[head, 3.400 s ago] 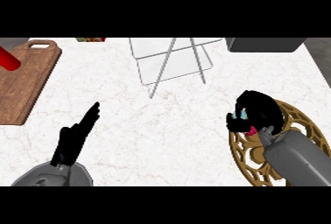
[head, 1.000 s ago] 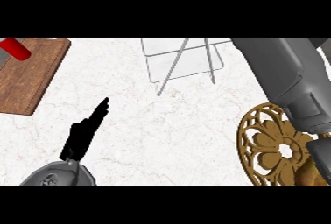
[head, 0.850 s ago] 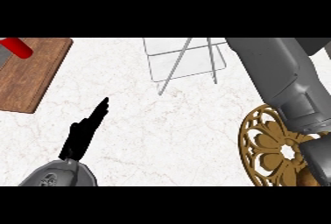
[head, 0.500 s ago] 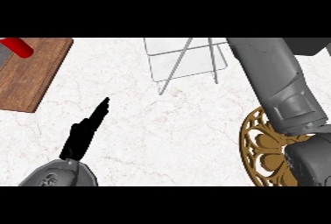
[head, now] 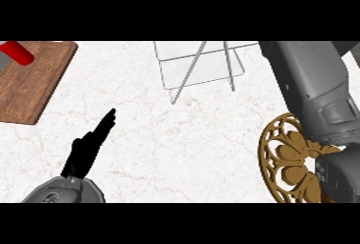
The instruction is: Pick the cupcake from the placemat and place it in the tiered shelf
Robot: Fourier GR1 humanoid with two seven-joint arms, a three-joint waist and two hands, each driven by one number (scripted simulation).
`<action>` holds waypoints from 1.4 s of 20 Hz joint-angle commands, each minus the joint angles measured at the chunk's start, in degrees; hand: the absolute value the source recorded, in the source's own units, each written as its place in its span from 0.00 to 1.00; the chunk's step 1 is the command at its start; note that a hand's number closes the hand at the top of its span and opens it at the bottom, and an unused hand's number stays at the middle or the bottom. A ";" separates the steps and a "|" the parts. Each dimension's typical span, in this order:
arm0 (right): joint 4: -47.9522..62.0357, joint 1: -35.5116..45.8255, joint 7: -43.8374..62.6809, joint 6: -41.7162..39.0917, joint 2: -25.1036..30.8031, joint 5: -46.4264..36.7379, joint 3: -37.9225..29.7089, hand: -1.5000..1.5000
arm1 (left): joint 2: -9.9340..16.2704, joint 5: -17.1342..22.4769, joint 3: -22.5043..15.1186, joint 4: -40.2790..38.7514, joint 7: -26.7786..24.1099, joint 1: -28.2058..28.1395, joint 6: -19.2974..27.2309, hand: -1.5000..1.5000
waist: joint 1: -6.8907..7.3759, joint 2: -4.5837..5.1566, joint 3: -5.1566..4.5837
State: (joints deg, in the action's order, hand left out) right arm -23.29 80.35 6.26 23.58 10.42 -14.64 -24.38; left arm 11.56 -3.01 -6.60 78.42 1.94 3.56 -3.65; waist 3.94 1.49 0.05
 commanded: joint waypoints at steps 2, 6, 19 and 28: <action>-1.88 0.44 -2.30 8.77 4.31 1.08 -3.38 0.00 | 1.91 1.57 2.72 -0.86 0.66 -0.11 -1.04 0.50 | -1.93 -0.79 -0.07; -1.35 -2.32 0.30 9.03 11.95 1.39 -5.17 0.00 | 1.01 0.59 2.46 -1.56 0.96 -0.20 0.24 0.50 | -3.43 -1.14 -0.05; -15.10 -24.96 -3.57 -12.71 22.39 7.88 -4.89 0.00 | 2.30 1.12 4.58 -1.69 -1.66 -2.79 -1.84 0.50 | -4.46 -1.67 -0.06; -16.94 -30.07 -3.44 -20.36 27.68 10.13 -3.43 0.00 | -1.13 -0.85 3.19 2.01 3.60 -2.08 0.62 0.50 | -3.63 -1.46 -0.04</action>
